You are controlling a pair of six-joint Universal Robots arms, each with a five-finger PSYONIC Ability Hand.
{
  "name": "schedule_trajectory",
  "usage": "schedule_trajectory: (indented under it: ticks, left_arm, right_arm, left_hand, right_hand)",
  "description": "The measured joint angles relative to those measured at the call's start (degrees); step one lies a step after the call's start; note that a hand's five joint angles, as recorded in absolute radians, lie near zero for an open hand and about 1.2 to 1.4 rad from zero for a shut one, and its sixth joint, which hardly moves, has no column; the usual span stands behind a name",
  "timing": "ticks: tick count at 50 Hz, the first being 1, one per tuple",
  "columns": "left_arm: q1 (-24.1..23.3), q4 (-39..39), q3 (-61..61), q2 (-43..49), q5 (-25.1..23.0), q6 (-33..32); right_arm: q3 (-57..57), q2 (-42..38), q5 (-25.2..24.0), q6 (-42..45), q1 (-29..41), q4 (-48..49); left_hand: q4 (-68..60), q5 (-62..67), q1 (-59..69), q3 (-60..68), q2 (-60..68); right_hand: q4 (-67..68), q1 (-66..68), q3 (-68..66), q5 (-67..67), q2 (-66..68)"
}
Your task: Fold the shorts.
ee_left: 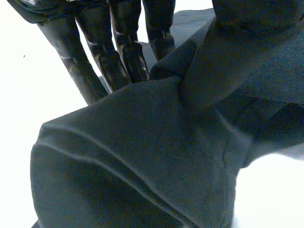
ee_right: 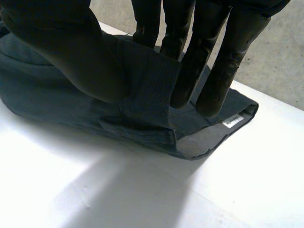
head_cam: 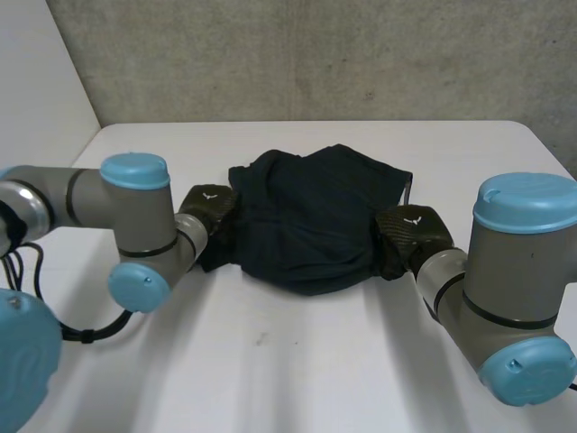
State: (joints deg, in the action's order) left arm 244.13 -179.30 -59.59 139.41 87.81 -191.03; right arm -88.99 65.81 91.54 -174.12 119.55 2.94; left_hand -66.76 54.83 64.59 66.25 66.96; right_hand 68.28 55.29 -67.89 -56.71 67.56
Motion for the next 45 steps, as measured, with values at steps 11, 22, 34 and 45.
schedule_trajectory:
  ticks: [11, 22, 34, 45]
  left_arm:
    - [0.2, 12.5, -16.2, -20.4, -0.2, 0.1]
    - [1.2, 26.3, -34.2, -41.0, -0.3, -6.9]
    - [4.0, 26.1, -34.5, -33.4, 0.5, -13.3]
    - [6.4, 18.4, -20.6, -19.4, 2.5, -11.3]
  right_arm:
    - [0.3, 4.2, -1.1, 15.7, -0.6, -4.9]
    - [-0.4, 13.7, -2.7, 29.3, -0.4, -19.7]
    - [4.1, 8.2, -6.7, 24.6, 0.0, -24.7]
    - [11.7, -6.9, 1.0, 11.6, 0.3, -9.9]
  left_hand:
    - [-2.1, 0.1, 0.0, 1.5, 1.4]
    - [-2.1, 0.1, 0.0, 1.7, 1.4]
    - [-2.1, 0.1, 0.0, 1.9, 1.5]
    - [27.2, -24.4, -28.1, -26.3, -27.3]
  right_hand:
    - [0.0, 0.0, 0.0, 0.0, 0.0]
    - [0.0, 0.0, 0.0, 0.0, 0.0]
    - [0.0, 0.0, 0.0, 0.0, 0.0]
    - [0.0, 0.0, 0.0, 0.0, 0.0]
